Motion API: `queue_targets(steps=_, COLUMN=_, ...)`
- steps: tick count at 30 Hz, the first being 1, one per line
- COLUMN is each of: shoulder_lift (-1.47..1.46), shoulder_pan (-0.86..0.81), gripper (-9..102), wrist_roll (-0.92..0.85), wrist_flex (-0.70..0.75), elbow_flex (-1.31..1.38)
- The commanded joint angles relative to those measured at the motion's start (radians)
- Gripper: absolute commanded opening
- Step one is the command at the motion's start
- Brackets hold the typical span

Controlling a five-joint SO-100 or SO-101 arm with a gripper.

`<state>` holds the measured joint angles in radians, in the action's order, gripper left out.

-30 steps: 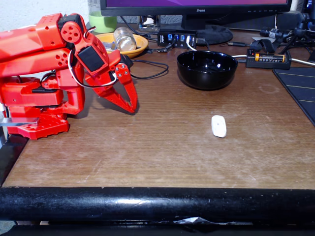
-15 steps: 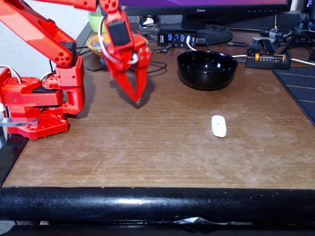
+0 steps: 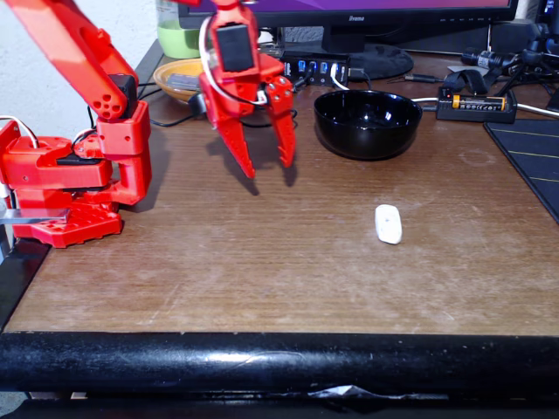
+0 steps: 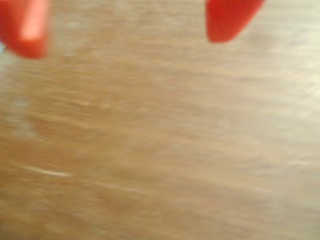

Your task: Ramasse la gomme et mets-la dans le bol.

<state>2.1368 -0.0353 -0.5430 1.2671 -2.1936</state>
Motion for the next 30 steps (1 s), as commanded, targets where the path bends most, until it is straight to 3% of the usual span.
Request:
queue_targets(steps=1, shoulder_lift=-0.109, shoulder_pan=-0.031, gripper=20, wrist_roll=-0.038, wrist_flex=0.052, elbow_flex=0.195)
queue_targets(steps=9, shoulder_lift=-0.327, shoulder_pan=-0.038, gripper=19, wrist_roll=-0.067, wrist_flex=0.147, elbow_flex=0.465)
queue_targets(steps=16, shoulder_lift=-0.479, shoulder_pan=-0.04, gripper=18, wrist_roll=-0.067, wrist_flex=0.072, elbow_flex=0.54)
queue_targets(steps=26, shoulder_lift=-1.022, shoulder_pan=-0.051, gripper=17, wrist_roll=-0.025, wrist_flex=0.451, elbow_flex=1.388)
queue_targets(steps=30, shoulder_lift=-1.117, shoulder_pan=-0.044, gripper=18, wrist_roll=-0.003, wrist_flex=0.529, elbow_flex=1.617)
